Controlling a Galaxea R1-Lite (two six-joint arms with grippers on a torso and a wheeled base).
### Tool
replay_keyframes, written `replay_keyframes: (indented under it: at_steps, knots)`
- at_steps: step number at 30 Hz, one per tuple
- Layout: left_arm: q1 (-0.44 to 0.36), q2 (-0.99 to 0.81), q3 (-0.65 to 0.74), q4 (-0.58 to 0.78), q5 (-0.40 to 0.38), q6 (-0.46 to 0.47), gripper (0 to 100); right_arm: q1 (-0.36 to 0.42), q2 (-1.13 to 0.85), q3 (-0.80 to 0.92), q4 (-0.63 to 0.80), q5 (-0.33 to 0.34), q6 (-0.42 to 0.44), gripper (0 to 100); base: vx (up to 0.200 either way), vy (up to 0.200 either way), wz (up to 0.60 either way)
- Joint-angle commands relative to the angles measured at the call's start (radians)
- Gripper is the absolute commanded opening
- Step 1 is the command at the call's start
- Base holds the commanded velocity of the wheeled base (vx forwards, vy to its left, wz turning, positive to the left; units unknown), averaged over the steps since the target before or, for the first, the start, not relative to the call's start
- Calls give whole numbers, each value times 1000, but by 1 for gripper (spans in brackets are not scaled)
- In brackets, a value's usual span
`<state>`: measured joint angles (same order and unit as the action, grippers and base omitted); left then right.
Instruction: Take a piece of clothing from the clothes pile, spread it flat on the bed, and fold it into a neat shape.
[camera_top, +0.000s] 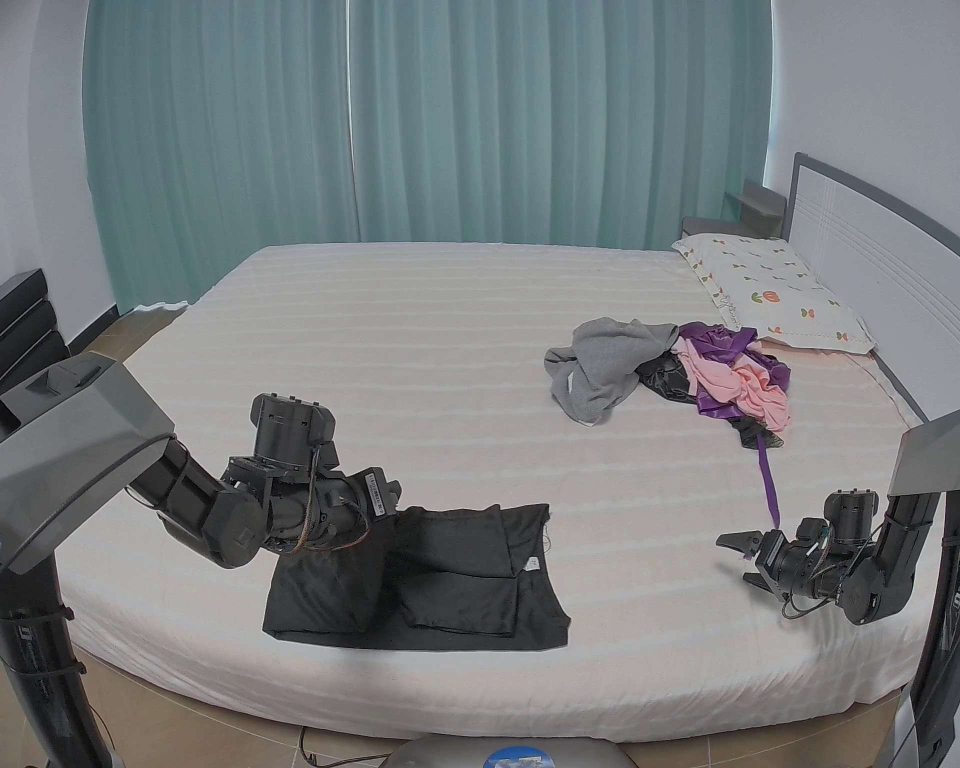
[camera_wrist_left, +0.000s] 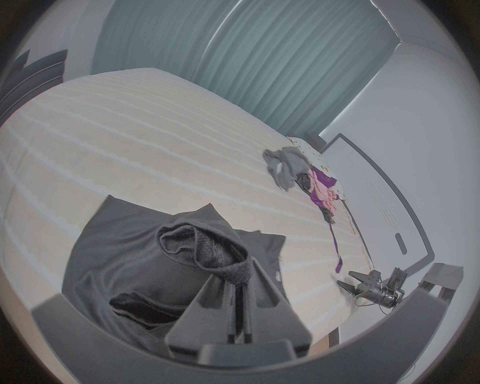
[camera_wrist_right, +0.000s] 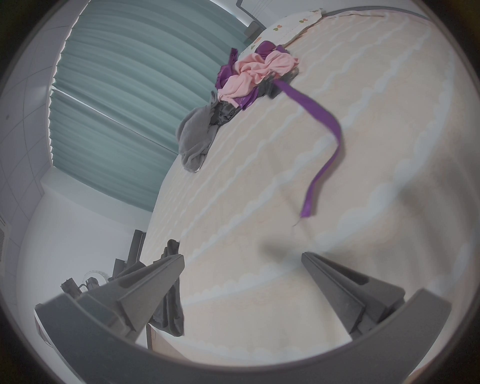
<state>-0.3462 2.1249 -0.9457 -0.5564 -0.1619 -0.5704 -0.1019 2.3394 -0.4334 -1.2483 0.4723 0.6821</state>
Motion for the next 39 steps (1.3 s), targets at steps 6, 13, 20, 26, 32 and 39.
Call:
replay_keyframes:
  at_steps: [6,13,20,26,32,39]
  knots:
    - [-65,75,-94,26,58,-2,0,1,17,8,-10,0,-1,100,0,-67,0]
    - [-89,107,-119,26,87,-3,0,1,17,8,-10,-1,-1,100,0,0,0]
    - [-123,109,-160,44,88,-77,0,1,17,8,-11,-1,-1,100,0,0,0]
    - [-137,129,-192,96,88,-86,0,1,17,8,-11,0,-1,100,0,0,0]
    - [-182,138,-225,139,113,-138,100,1,17,8,-11,-1,-1,100,0,0,0]
    - [-209,133,-225,138,193,-140,100,1,17,10,-11,-1,-1,100,0,0,0]
